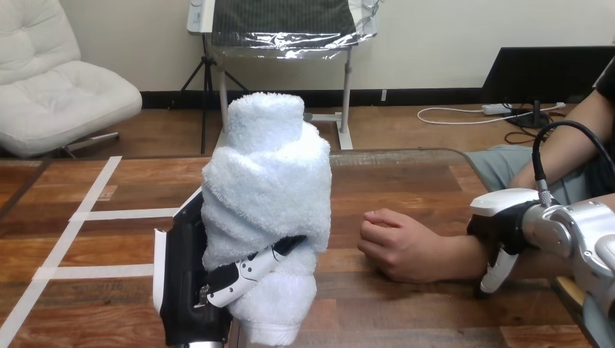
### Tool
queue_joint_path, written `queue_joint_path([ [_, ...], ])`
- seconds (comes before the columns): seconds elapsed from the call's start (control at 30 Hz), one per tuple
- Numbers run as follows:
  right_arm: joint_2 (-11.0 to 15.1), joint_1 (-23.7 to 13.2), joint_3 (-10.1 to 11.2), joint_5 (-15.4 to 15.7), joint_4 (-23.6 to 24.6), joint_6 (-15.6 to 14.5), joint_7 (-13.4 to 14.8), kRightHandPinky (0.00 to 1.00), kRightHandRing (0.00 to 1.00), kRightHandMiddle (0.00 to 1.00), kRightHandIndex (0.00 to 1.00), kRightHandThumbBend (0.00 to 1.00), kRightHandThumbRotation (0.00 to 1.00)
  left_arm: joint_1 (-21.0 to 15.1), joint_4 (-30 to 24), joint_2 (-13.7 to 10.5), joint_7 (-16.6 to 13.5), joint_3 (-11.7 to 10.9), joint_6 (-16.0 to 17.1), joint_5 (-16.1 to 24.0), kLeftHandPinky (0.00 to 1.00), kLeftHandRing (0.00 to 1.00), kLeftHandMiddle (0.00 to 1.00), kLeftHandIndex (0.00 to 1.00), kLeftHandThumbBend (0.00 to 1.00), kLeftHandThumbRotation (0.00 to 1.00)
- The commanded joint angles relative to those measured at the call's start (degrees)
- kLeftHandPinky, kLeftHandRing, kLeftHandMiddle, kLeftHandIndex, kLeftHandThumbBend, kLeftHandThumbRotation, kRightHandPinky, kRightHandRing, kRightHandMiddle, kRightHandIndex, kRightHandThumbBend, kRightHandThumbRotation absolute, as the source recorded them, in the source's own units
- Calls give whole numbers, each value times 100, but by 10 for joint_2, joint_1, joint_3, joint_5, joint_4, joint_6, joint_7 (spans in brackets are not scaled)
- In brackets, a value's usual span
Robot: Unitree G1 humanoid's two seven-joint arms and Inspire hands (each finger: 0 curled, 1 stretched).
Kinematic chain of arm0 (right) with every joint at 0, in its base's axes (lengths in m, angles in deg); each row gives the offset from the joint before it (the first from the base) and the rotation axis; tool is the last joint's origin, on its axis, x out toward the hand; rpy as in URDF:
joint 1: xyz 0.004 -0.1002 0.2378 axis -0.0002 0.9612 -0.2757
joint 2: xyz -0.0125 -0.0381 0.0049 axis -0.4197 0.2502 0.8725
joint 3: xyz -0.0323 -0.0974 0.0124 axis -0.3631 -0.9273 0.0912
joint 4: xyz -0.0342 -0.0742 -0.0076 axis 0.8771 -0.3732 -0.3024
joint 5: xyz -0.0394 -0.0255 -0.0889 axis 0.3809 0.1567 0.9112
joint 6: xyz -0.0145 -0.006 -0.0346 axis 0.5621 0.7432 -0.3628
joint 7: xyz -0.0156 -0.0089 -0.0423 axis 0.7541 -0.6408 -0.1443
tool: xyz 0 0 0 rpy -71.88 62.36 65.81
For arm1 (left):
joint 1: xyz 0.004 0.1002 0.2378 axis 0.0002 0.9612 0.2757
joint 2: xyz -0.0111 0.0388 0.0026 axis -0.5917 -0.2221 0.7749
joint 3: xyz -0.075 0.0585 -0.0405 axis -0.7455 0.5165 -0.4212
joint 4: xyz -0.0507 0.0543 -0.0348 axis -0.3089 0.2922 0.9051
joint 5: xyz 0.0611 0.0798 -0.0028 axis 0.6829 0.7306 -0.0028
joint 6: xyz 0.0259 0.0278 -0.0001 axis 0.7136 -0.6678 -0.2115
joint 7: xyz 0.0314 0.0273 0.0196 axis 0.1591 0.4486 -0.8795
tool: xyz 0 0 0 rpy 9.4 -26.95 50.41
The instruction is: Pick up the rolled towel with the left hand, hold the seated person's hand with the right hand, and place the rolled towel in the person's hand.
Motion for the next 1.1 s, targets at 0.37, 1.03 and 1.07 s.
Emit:
queue_joint_path([
  [0.37,-39,13,-19,-5,-50,4,28,27,37,48,56,64,17,-16,-41,40,9,2,0,-12,24,32,40,50,62,0],
  [1.03,-14,48,7,-25,-12,32,113,19,31,42,40,65,1,-16,-45,38,17,0,-5,-20,24,32,40,50,62,0],
  [1.07,-13,48,8,-25,-11,31,113,20,32,43,41,64,1,-16,-45,38,18,0,-5,-20,24,32,40,50,62,0],
])
